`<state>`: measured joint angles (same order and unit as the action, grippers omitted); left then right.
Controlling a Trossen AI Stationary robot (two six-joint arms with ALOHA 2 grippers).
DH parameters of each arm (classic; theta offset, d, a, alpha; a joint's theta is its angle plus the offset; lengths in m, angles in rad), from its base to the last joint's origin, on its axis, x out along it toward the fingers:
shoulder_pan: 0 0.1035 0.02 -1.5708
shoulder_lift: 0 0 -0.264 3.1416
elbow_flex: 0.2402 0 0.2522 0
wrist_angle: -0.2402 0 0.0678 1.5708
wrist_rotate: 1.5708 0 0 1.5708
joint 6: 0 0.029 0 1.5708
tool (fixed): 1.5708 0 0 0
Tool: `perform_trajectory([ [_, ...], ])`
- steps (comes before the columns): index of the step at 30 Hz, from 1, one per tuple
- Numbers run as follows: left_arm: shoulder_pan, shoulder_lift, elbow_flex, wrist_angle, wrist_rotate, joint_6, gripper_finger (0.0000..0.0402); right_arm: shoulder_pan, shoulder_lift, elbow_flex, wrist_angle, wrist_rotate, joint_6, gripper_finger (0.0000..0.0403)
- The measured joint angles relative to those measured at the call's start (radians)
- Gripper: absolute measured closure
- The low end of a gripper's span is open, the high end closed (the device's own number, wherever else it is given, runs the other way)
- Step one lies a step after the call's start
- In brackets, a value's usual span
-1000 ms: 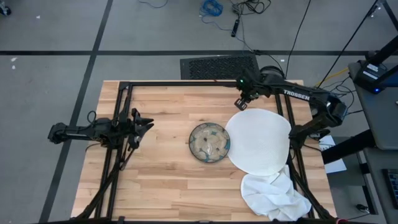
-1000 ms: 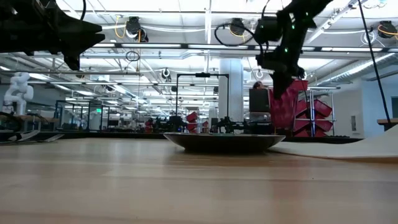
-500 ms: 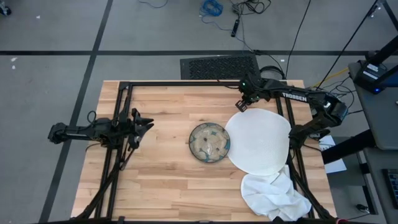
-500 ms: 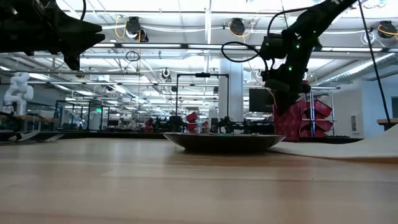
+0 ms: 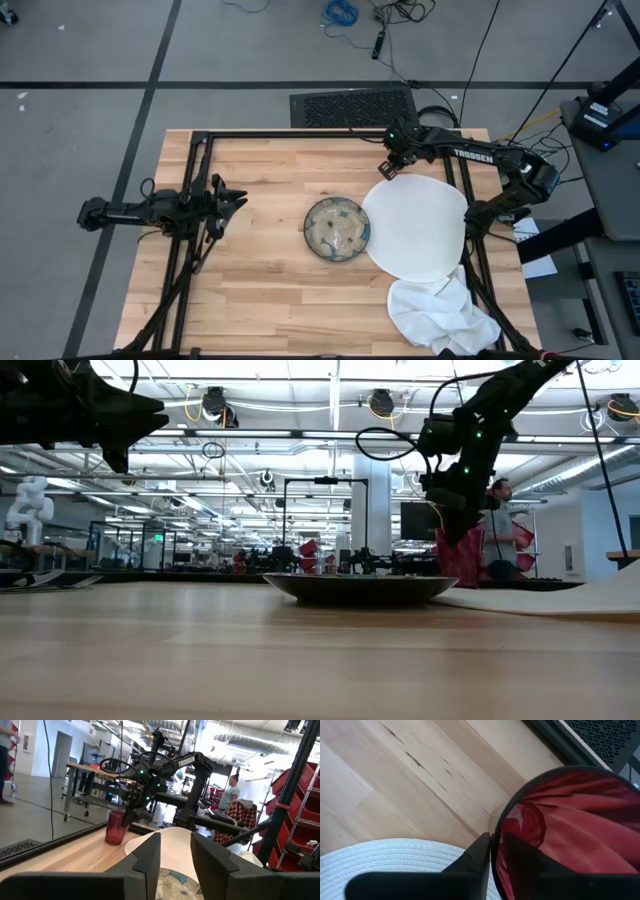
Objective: Set table place
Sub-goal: Put the red glass to the top right of the table, then put the blue patterned plate in the center of the white table mat
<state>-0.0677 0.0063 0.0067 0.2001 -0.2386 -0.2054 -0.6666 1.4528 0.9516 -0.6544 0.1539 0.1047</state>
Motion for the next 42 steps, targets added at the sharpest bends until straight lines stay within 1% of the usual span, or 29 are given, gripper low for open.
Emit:
perform_trajectory([
  [8,0.000,0.000,0.000,0.000,0.000,0.000,0.0308,0.000,0.000,0.001,0.030,0.005,0.008,0.0309],
  [12,0.000,0.000,0.000,0.000,0.000,0.000,0.0308,0.000,0.000,0.032,0.035,0.005,0.011,0.0278],
  [15,0.000,0.000,0.000,-0.001,0.000,0.000,0.0308,0.000,0.000,0.076,0.021,0.006,0.011,0.0257],
  [19,0.000,0.000,0.000,-0.007,0.000,0.000,0.0308,0.001,0.000,0.173,-0.029,0.004,0.012,0.0236],
  [23,0.000,0.000,0.000,-0.011,0.000,-0.001,0.0308,0.032,0.000,0.267,-0.076,-0.063,0.016,0.0227],
  [25,0.000,0.000,0.000,-0.013,0.000,-0.004,0.0308,0.069,0.000,0.293,-0.075,-0.123,0.016,0.0226],
  [28,0.000,0.000,0.000,-0.036,0.002,-0.033,0.0308,0.151,0.000,0.298,-0.067,-0.206,0.015,0.0229],
  [31,0.000,0.000,0.000,-0.038,0.013,-0.035,0.0308,0.262,0.005,0.298,-0.074,-0.232,0.020,0.0233],
  [36,0.000,0.000,0.000,-0.024,0.013,-0.023,0.0308,0.458,0.007,0.286,-0.046,-0.219,0.035,0.0233],
  [42,0.000,0.000,0.000,-0.009,-0.065,-0.024,0.0308,0.688,0.031,0.261,0.006,-0.080,0.053,0.0233],
])
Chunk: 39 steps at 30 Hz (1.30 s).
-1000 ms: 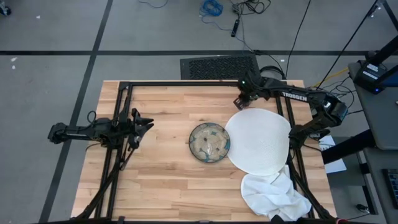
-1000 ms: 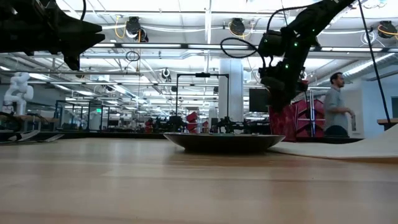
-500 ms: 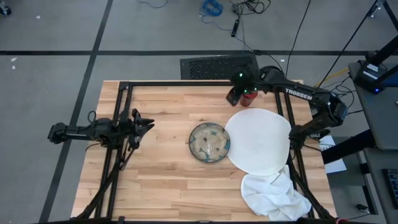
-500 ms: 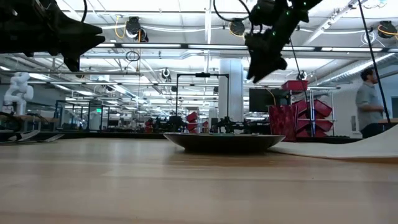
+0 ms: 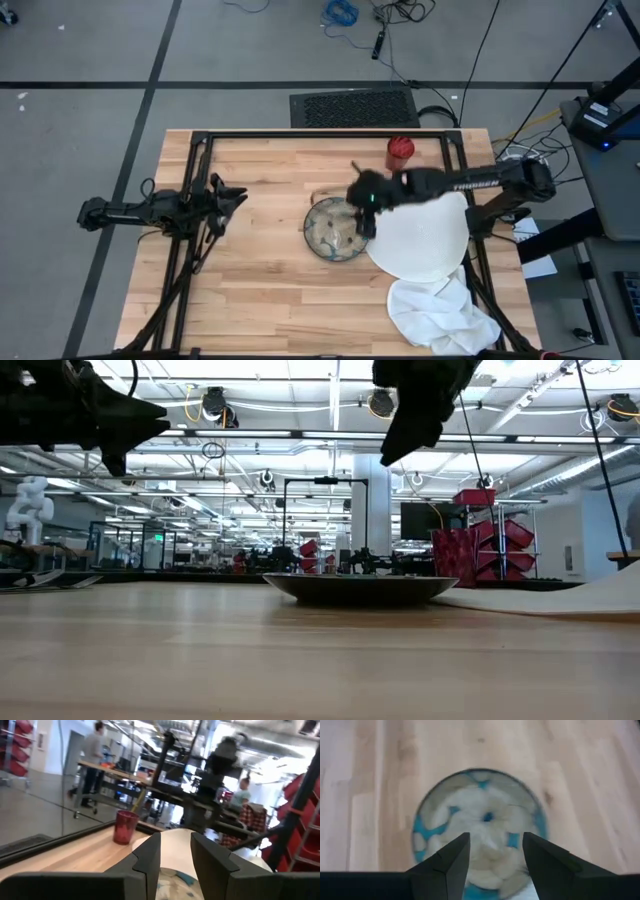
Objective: Set table place
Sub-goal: Put the blue patterned plate in the center of the white table mat
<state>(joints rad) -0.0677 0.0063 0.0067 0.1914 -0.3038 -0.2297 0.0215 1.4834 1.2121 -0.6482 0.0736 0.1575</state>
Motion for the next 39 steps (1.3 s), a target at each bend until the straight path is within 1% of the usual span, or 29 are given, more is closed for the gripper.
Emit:
perform_trajectory([
  [3,0.000,0.000,0.000,0.006,-0.037,-0.002,0.0308,0.103,0.048,-0.002,0.077,0.048,0.007,0.0233],
  [5,0.000,0.011,0.000,0.020,-0.088,-0.035,0.0308,0.163,0.091,-0.002,0.133,0.097,-0.004,0.0233],
  [8,0.000,0.077,0.000,0.012,-0.194,-0.106,0.0308,0.233,0.168,-0.002,0.188,0.165,-0.016,0.0234],
  [11,0.000,0.155,0.000,0.028,-0.243,-0.132,0.0308,0.283,0.235,-0.002,0.215,0.244,0.003,0.0234],
  [16,0.000,0.305,0.000,0.166,-0.230,-0.132,0.0308,0.354,0.302,-0.002,0.235,0.342,0.073,0.0234],
  [23,0.000,0.493,0.000,0.337,-0.220,-0.133,0.0308,0.410,0.339,-0.002,0.203,0.380,0.222,0.0234],
  [25,0.000,0.542,0.000,0.386,-0.220,-0.133,0.0308,0.424,0.357,-0.002,0.185,0.404,0.223,0.0234],
  [28,0.000,0.603,0.000,0.452,-0.219,-0.132,0.0308,0.436,0.397,-0.002,0.143,0.446,0.180,0.0234],
  [33,0.000,0.687,0.000,0.514,-0.217,-0.132,0.0308,0.440,0.463,-0.002,0.149,0.463,0.118,0.0234],
  [39,0.000,0.747,0.000,0.567,-0.216,-0.132,0.0308,0.440,0.517,-0.002,0.137,0.599,0.110,0.0235],
])
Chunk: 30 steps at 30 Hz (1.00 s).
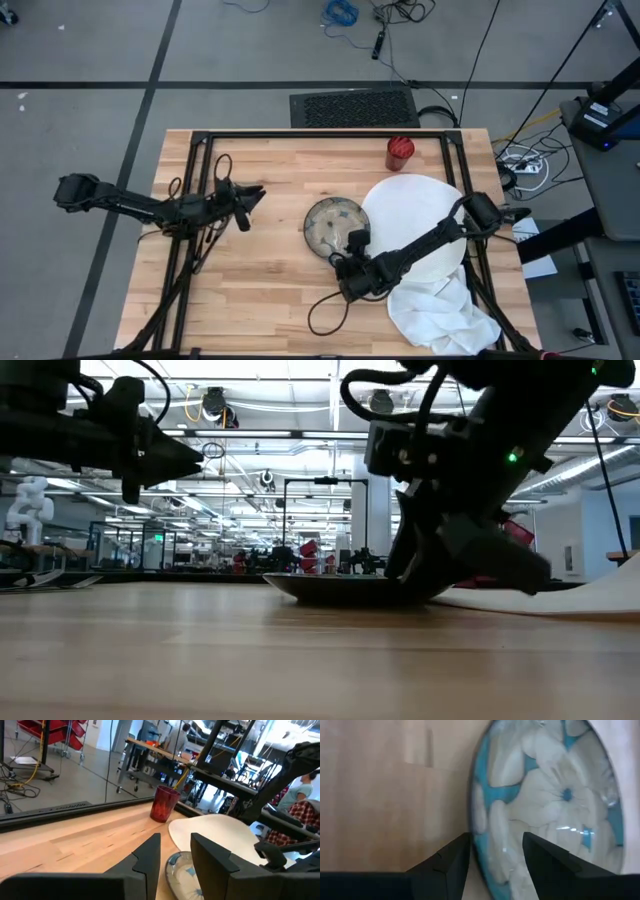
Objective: Set table place
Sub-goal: Put the blue patterned plate in the center of the white table mat
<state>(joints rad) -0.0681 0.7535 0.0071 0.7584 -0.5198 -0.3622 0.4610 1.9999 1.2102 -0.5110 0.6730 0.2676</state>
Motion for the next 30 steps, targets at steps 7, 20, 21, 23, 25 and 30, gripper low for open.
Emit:
perform_trajectory([
  [7,0.000,0.018,0.000,0.002,0.000,0.000,0.0308,0.001,0.036,0.002,0.000,0.042,-0.056,0.0270],
  [20,0.000,0.018,0.000,0.003,0.000,0.010,0.0308,-0.001,0.059,0.002,0.020,0.066,-0.110,0.0381],
  [21,0.000,0.018,0.000,0.001,0.000,0.010,0.0308,-0.002,0.059,0.002,0.023,0.070,-0.110,0.0384],
  [23,0.000,0.018,0.000,0.000,0.000,0.010,0.0308,-0.002,0.060,0.005,0.024,0.072,-0.098,0.0386],
  [25,0.000,0.018,0.000,0.000,0.000,0.011,0.0308,-0.002,0.061,0.016,0.019,0.077,-0.085,0.0386],
  [30,0.000,0.018,0.000,-0.005,0.000,0.050,0.0308,0.006,0.039,0.098,-0.064,0.107,-0.054,0.0392],
])
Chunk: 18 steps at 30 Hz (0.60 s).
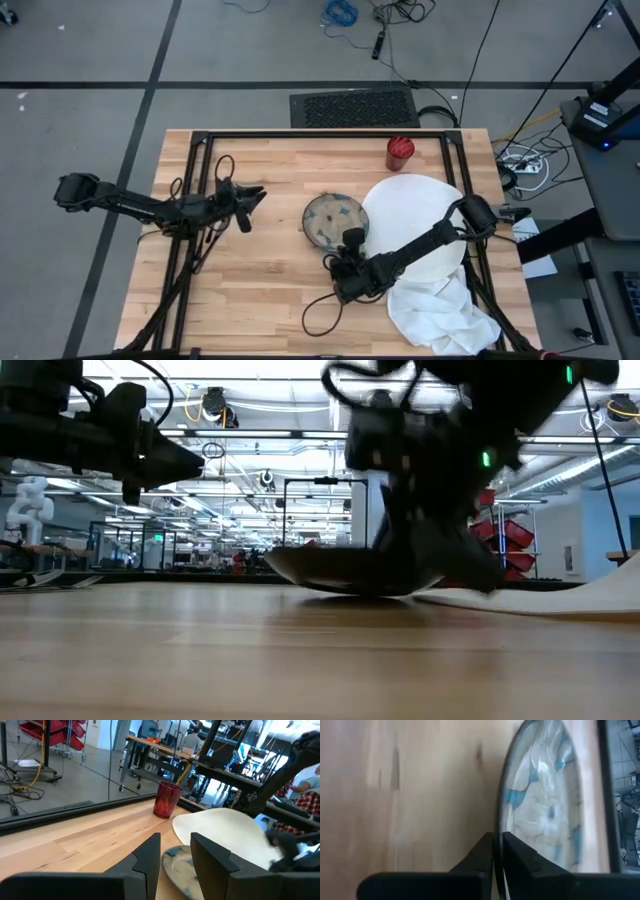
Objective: Set table place
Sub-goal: Put the blue patterned plate in the center of the white table mat
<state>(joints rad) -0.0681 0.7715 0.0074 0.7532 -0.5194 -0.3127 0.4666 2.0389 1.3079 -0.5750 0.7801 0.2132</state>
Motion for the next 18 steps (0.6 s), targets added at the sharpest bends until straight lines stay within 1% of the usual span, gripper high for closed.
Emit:
perform_trajectory([
  [6,0.000,0.022,0.000,-0.004,0.000,0.039,0.0308,0.023,-0.027,0.150,-0.212,0.012,0.060,0.0401],
  [10,0.000,0.053,0.000,0.001,0.044,0.061,0.0308,0.039,-0.039,0.268,-0.376,0.078,0.136,0.0401],
  [13,0.000,0.088,0.009,0.003,0.081,0.087,0.0308,0.051,-0.038,0.352,-0.543,0.137,0.212,0.0402],
  [16,0.000,0.144,0.045,0.005,0.119,0.093,0.0308,0.055,-0.039,0.418,-0.688,0.186,0.300,0.0402],
  [18,0.000,0.196,0.073,0.006,0.140,0.099,0.0308,0.053,-0.039,0.451,-0.790,0.200,0.368,0.0402],
])
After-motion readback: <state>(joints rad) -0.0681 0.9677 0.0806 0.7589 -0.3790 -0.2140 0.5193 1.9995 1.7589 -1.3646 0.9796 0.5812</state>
